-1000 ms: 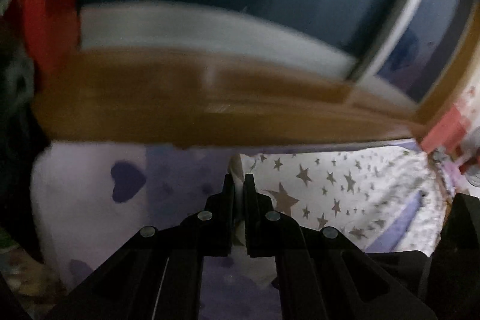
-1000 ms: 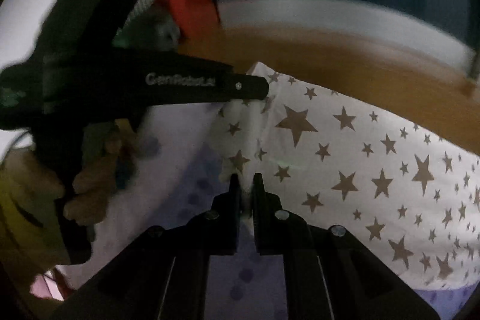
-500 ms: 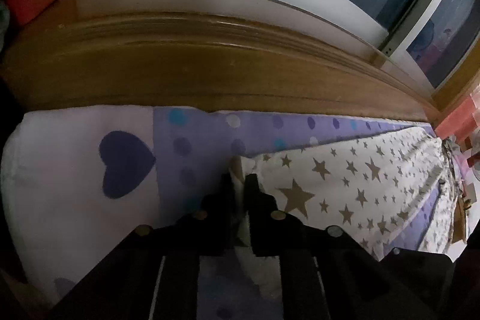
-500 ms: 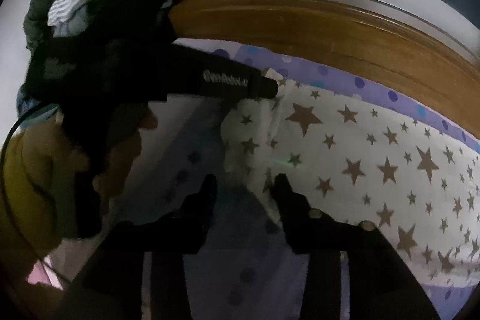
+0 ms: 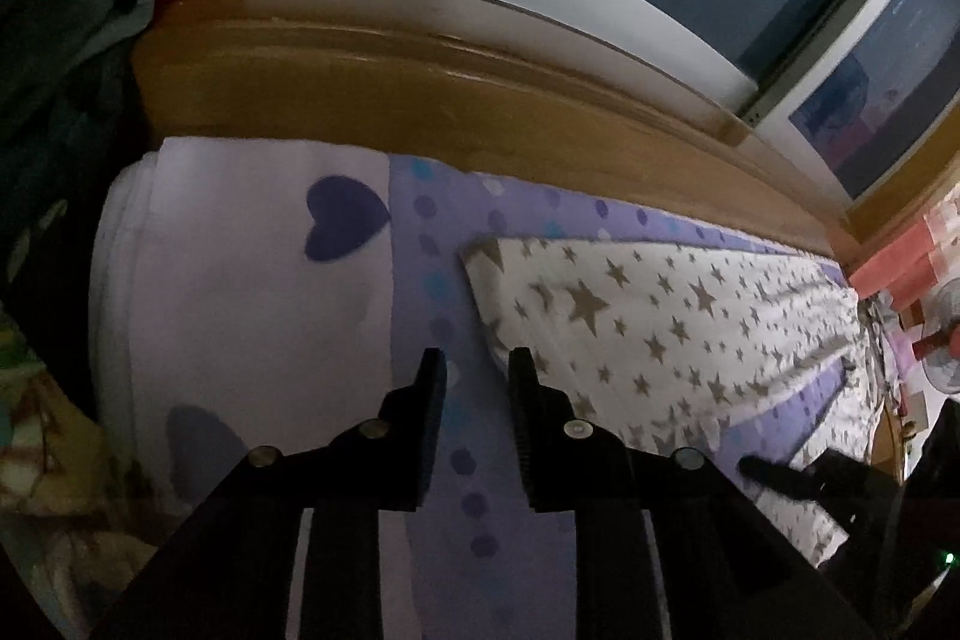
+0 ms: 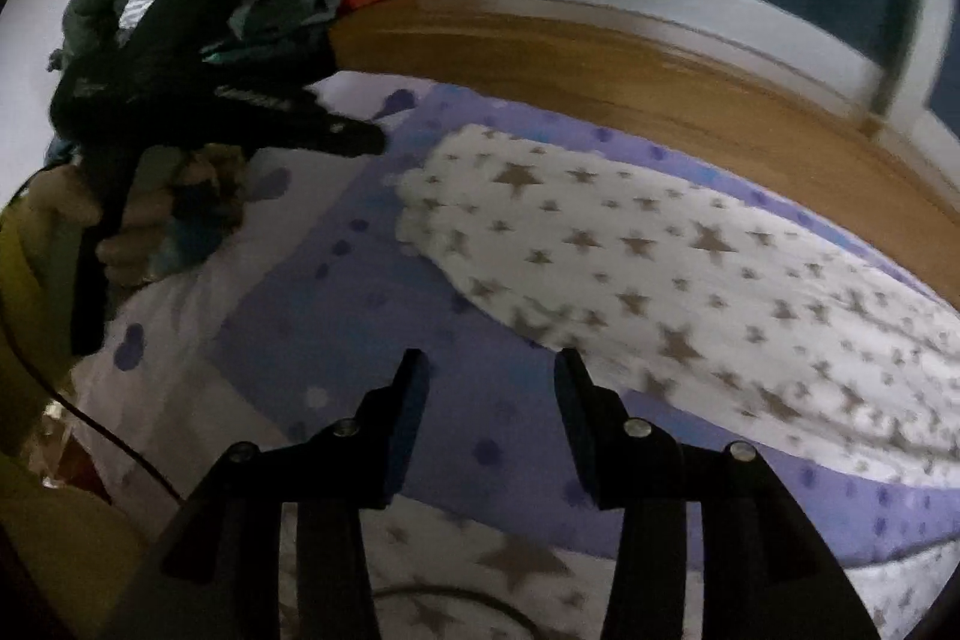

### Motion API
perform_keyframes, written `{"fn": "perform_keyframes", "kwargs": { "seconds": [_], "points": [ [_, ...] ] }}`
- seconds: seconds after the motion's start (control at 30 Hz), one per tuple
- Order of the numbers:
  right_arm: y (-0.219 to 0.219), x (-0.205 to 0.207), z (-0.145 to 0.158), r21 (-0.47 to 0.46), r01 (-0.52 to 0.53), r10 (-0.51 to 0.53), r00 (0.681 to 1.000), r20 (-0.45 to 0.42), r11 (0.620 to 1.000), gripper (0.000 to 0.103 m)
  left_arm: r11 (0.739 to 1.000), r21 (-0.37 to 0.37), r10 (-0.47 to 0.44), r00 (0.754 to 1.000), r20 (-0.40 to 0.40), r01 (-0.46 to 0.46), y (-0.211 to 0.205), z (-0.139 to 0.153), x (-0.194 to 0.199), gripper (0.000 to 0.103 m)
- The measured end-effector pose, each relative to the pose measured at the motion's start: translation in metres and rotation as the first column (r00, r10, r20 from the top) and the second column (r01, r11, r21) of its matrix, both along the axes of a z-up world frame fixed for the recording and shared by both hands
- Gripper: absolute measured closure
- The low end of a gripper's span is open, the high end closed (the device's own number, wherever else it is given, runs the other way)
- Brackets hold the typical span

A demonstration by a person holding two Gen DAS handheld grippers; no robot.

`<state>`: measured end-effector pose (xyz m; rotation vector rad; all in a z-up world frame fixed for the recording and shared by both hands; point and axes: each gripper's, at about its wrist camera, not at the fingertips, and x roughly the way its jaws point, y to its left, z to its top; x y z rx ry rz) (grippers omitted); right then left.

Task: Organize soft objects

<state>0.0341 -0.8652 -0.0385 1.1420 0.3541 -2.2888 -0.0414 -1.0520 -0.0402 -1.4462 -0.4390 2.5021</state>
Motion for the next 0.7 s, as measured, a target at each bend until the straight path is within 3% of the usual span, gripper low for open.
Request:
{"fn": "perform_keyframes", "kwargs": {
  "seconds": [0.17,0.53,0.7],
  "points": [
    [0.017,0.01,0.0,0.088,0.031,-0.025,0.997,-0.072,0.996,0.059,1.0,0.009,0.0,1.0,0.007,0.0,0.008,-0.002,0.009,0.074],
    [0.006,-0.039,-0.015,-0.055,0.08,-0.081,0.997,-0.018,0.995,0.059,0.998,0.052,-0.025,0.999,0.025,0.024,0.034,-0.014,0.015,0.073],
    [-0.018,-0.035,-0.024,-0.021,-0.001,0.0,1.0,-0.025,1.0,0.059,0.997,0.063,-0.058,0.997,0.052,0.054,0.044,-0.024,0.002,0.073]
  ]
}}
